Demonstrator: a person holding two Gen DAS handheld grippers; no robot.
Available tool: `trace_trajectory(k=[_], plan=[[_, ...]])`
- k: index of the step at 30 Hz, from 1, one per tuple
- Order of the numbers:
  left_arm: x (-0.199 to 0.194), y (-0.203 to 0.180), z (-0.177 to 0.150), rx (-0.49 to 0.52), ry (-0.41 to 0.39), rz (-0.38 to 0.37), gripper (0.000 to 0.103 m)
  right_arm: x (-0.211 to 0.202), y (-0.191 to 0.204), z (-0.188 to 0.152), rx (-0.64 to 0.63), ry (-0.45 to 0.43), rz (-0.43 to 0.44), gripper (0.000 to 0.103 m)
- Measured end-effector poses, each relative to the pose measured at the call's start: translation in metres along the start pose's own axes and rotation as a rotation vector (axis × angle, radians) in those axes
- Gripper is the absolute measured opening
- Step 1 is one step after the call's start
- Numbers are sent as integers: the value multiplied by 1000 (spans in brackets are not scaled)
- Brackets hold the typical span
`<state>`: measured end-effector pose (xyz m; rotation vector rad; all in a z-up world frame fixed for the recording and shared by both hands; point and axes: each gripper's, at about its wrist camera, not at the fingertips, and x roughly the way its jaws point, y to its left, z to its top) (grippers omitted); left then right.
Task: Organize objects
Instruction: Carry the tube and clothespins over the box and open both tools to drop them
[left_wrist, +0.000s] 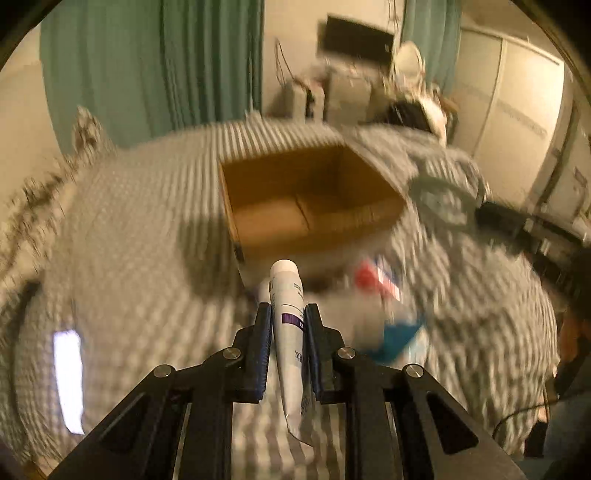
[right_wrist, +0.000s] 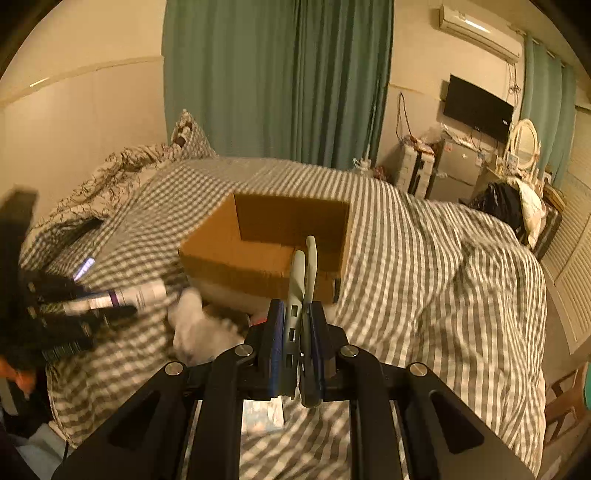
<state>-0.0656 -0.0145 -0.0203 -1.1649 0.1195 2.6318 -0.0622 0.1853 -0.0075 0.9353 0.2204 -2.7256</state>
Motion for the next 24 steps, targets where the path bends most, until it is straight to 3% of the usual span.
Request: trace_trajectory(k=[5, 9, 15, 19, 21, 23, 24], plan=[[11, -16, 56, 37, -85, 12, 17, 19, 5, 32, -39, -39, 22, 13], [44, -23, 89, 46, -95, 41, 17, 51, 1, 55, -42, -25, 19, 13], [94, -17, 100, 20, -75, 77, 18, 98, -9, 73, -15, 11, 21, 13], [107, -9, 95, -8, -64, 89, 20, 119, -15, 72, 15, 39, 21, 13], [109, -6, 92, -16, -54, 83, 29, 121, -15, 69, 20, 41, 13, 15], [107, -4, 90, -21, -54, 97, 51, 119, -16, 67, 24, 42, 6, 31], [103, -3, 89, -22, -63, 106, 64, 115, -18, 66, 28, 36, -3, 46]])
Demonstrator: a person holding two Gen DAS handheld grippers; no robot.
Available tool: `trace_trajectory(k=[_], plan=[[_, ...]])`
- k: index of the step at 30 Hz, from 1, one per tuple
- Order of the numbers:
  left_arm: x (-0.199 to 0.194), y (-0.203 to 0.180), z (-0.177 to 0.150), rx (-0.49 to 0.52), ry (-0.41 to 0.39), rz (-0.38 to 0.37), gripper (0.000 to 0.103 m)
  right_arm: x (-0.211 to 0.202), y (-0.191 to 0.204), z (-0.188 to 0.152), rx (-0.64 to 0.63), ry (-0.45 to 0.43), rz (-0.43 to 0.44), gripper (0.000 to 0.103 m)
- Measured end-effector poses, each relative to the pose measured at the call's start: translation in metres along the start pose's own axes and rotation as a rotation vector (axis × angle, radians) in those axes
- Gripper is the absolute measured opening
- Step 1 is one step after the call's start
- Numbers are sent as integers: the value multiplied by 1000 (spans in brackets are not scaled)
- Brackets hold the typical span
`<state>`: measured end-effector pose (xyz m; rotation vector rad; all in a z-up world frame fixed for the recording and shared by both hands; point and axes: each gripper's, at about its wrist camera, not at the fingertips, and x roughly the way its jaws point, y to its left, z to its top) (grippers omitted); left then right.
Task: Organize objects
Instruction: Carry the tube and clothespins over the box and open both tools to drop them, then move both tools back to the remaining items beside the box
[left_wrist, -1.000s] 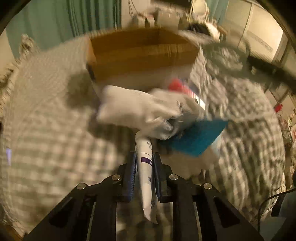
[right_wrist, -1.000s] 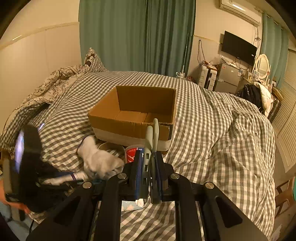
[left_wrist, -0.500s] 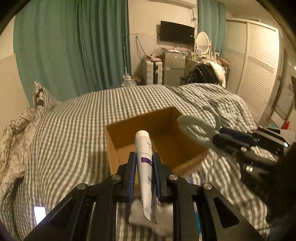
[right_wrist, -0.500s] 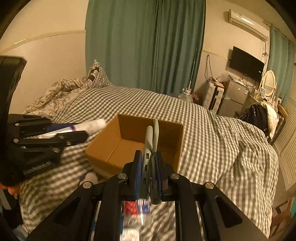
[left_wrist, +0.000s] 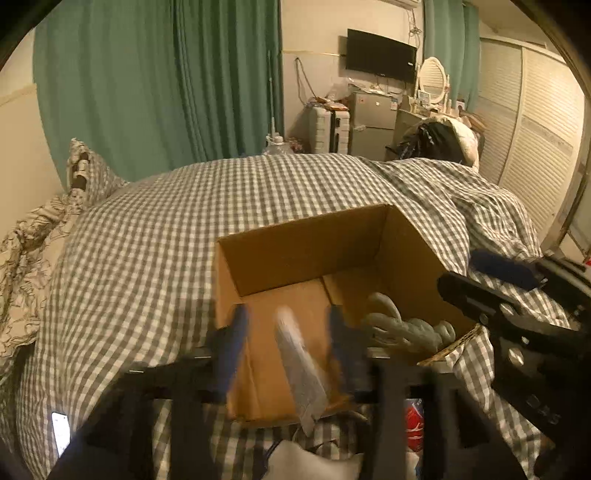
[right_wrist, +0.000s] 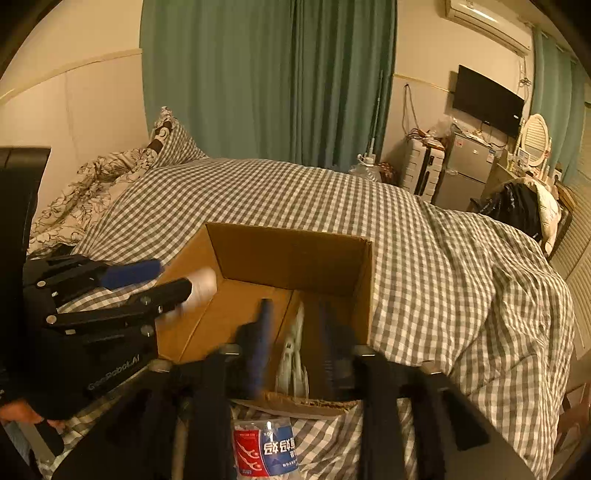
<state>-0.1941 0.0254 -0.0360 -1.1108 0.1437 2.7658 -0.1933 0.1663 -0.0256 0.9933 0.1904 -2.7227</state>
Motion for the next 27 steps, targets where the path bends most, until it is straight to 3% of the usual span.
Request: trace_trajectory(k=[1, 3, 6, 7, 10, 13, 19, 27], plan=[[-6, 1, -1, -2, -12, 5, 67, -4, -1, 0, 3, -9, -6, 53], [-17, 3, -1, -7, -22, 2, 69, -19, -2, 1, 9, -33, -12, 53], [-37, 8, -2, -20, -41, 4, 88, -44, -2, 3, -2, -61, -30, 59], [-45, 9, -2, -21, -53, 8, 95, -55, -1, 3, -11, -76, -37, 64], [-71, 11, -7, -21, -95, 23, 101, -92, 2, 3, -23, -130, -58, 79], [-93, 11, -15, -22, -109, 21, 103, -124, 2, 1, -25, -165, -81, 87], [-112, 13, -48, -41, -95, 23, 103, -156, 6, -21, -41, -165, -117, 90], [-80, 6, -121, -30, 38, 57, 103, -117, 15, -87, -28, -2, -72, 90]])
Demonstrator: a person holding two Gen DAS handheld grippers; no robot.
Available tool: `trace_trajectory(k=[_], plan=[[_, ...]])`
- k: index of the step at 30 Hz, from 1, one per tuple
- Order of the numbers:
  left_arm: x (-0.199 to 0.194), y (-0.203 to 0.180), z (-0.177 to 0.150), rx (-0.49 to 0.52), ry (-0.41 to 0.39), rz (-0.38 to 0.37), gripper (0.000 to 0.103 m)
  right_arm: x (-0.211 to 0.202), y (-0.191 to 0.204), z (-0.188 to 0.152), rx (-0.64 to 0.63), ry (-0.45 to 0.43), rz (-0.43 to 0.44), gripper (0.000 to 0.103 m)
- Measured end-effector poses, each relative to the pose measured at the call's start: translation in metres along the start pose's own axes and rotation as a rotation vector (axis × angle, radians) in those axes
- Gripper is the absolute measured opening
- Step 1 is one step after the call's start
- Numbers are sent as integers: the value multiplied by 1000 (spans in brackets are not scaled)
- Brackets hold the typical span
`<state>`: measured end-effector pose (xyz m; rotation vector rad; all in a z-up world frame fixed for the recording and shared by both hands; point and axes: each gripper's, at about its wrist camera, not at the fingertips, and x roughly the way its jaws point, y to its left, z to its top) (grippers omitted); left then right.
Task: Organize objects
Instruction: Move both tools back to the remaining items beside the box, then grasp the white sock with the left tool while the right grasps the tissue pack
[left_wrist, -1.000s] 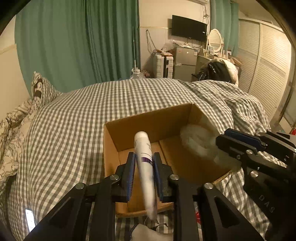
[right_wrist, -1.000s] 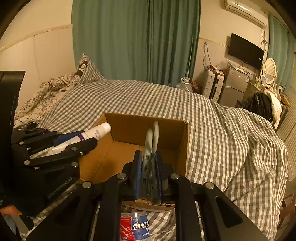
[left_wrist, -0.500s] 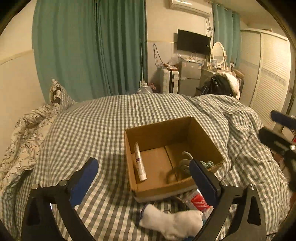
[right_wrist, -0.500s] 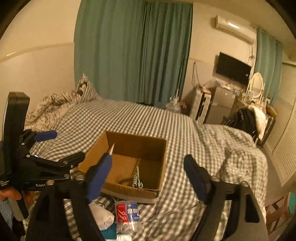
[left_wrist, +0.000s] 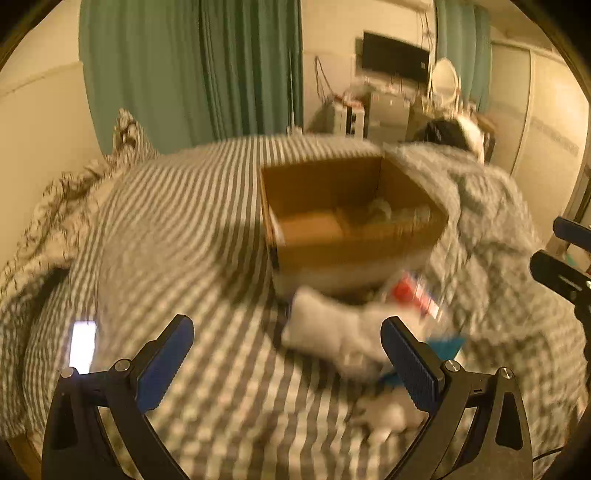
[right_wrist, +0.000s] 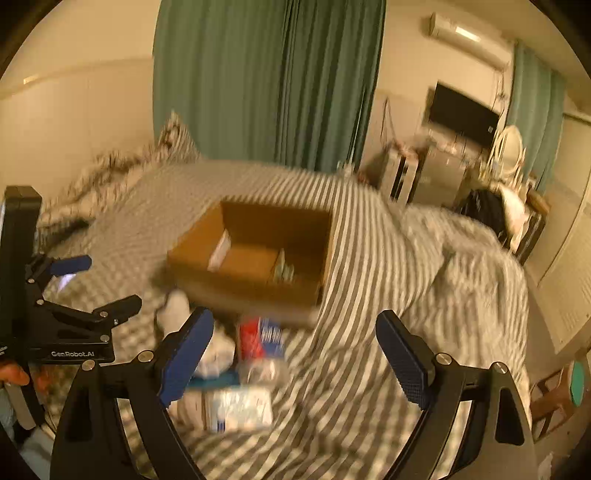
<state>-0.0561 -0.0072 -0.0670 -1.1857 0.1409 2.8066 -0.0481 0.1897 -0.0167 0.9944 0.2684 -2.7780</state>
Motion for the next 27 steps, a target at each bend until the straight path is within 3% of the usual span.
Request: trace_trajectory(k=[7, 18, 23, 25, 27], plan=[[26, -10, -39, 34, 92, 15, 103, 43, 8, -58, 17, 165, 85, 90], [34, -11, -44, 44, 108, 1, 103, 79, 19, -81, 58, 272, 192, 90], [34, -9, -42, 40, 102, -9, 103, 92, 25, -89, 37, 316, 224, 66], [34, -8, -41, 35, 104, -15, 103, 90, 26, -89, 34, 313, 238, 47], [33, -8, -39, 28, 105, -21, 103, 86, 27, -88, 20, 302, 236, 38]])
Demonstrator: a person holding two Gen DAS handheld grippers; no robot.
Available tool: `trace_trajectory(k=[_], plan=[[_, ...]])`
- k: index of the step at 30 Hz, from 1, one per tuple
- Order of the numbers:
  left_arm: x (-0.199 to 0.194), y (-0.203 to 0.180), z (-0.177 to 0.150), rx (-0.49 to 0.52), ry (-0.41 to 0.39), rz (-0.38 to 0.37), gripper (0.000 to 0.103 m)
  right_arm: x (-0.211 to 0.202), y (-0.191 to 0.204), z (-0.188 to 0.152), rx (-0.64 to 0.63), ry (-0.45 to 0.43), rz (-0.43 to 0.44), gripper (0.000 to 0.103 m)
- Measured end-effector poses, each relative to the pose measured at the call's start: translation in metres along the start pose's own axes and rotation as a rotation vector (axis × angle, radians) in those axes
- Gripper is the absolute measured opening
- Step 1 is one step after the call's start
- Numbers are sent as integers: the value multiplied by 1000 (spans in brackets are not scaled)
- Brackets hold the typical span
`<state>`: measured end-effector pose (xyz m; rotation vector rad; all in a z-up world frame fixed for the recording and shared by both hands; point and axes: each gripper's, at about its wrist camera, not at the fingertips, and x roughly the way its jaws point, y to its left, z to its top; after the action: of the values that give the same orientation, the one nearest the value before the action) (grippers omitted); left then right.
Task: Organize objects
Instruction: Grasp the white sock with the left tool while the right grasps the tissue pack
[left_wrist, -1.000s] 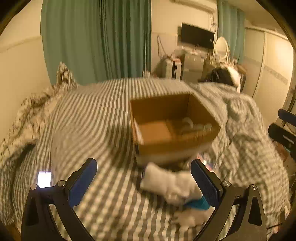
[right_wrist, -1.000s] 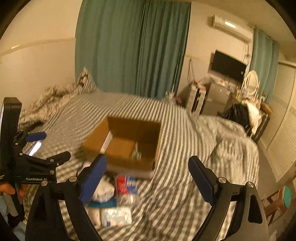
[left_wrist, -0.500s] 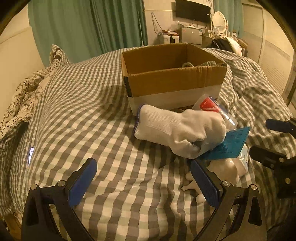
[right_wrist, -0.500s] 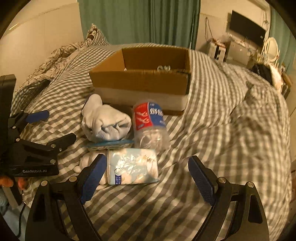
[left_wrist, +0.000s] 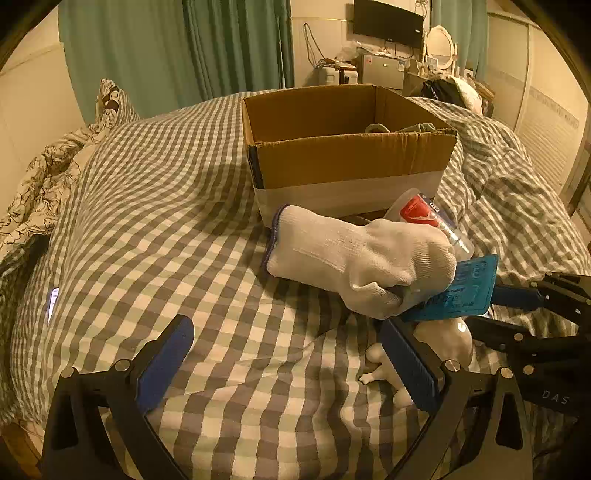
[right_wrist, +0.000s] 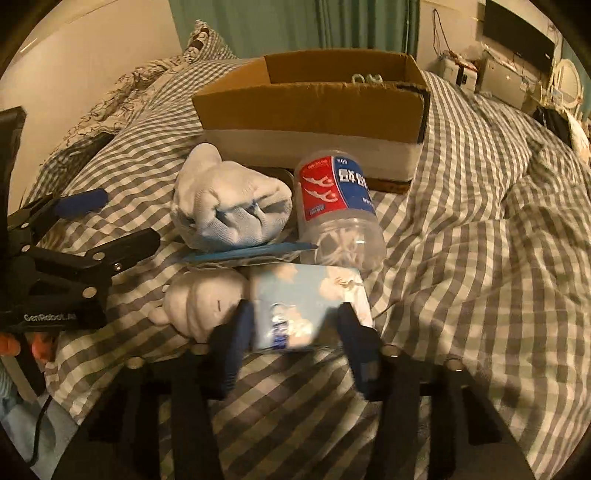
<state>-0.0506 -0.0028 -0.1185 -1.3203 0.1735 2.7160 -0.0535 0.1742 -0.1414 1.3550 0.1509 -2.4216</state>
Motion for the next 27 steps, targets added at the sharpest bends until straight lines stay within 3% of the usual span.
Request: trace_trajectory(k=[1, 7, 14, 22, 23, 25, 27], plan=[[-1, 0, 1, -4, -1, -3, 103, -3, 2, 0, -7, -9, 1, 30], [-7, -5, 10, -7, -24, -23, 103, -27, -1, 7, -21, -71, -42, 17], [1, -20, 25, 55, -49, -19, 103, -39, -20, 10, 16, -104, -143, 14], [45, -29, 41, 30, 19, -131, 103, -25, -25, 6, 36, -106, -81, 14], [46, -32, 42, 39, 21, -137, 102, -25, -25, 5, 35, -109, -78, 14], [48, -37, 42, 72, 33, -177, 85, -23, -26, 4, 38, -109, -70, 15], [50, -39, 43, 81, 51, -226, 77, -20, -25, 2, 31, -96, -47, 17]])
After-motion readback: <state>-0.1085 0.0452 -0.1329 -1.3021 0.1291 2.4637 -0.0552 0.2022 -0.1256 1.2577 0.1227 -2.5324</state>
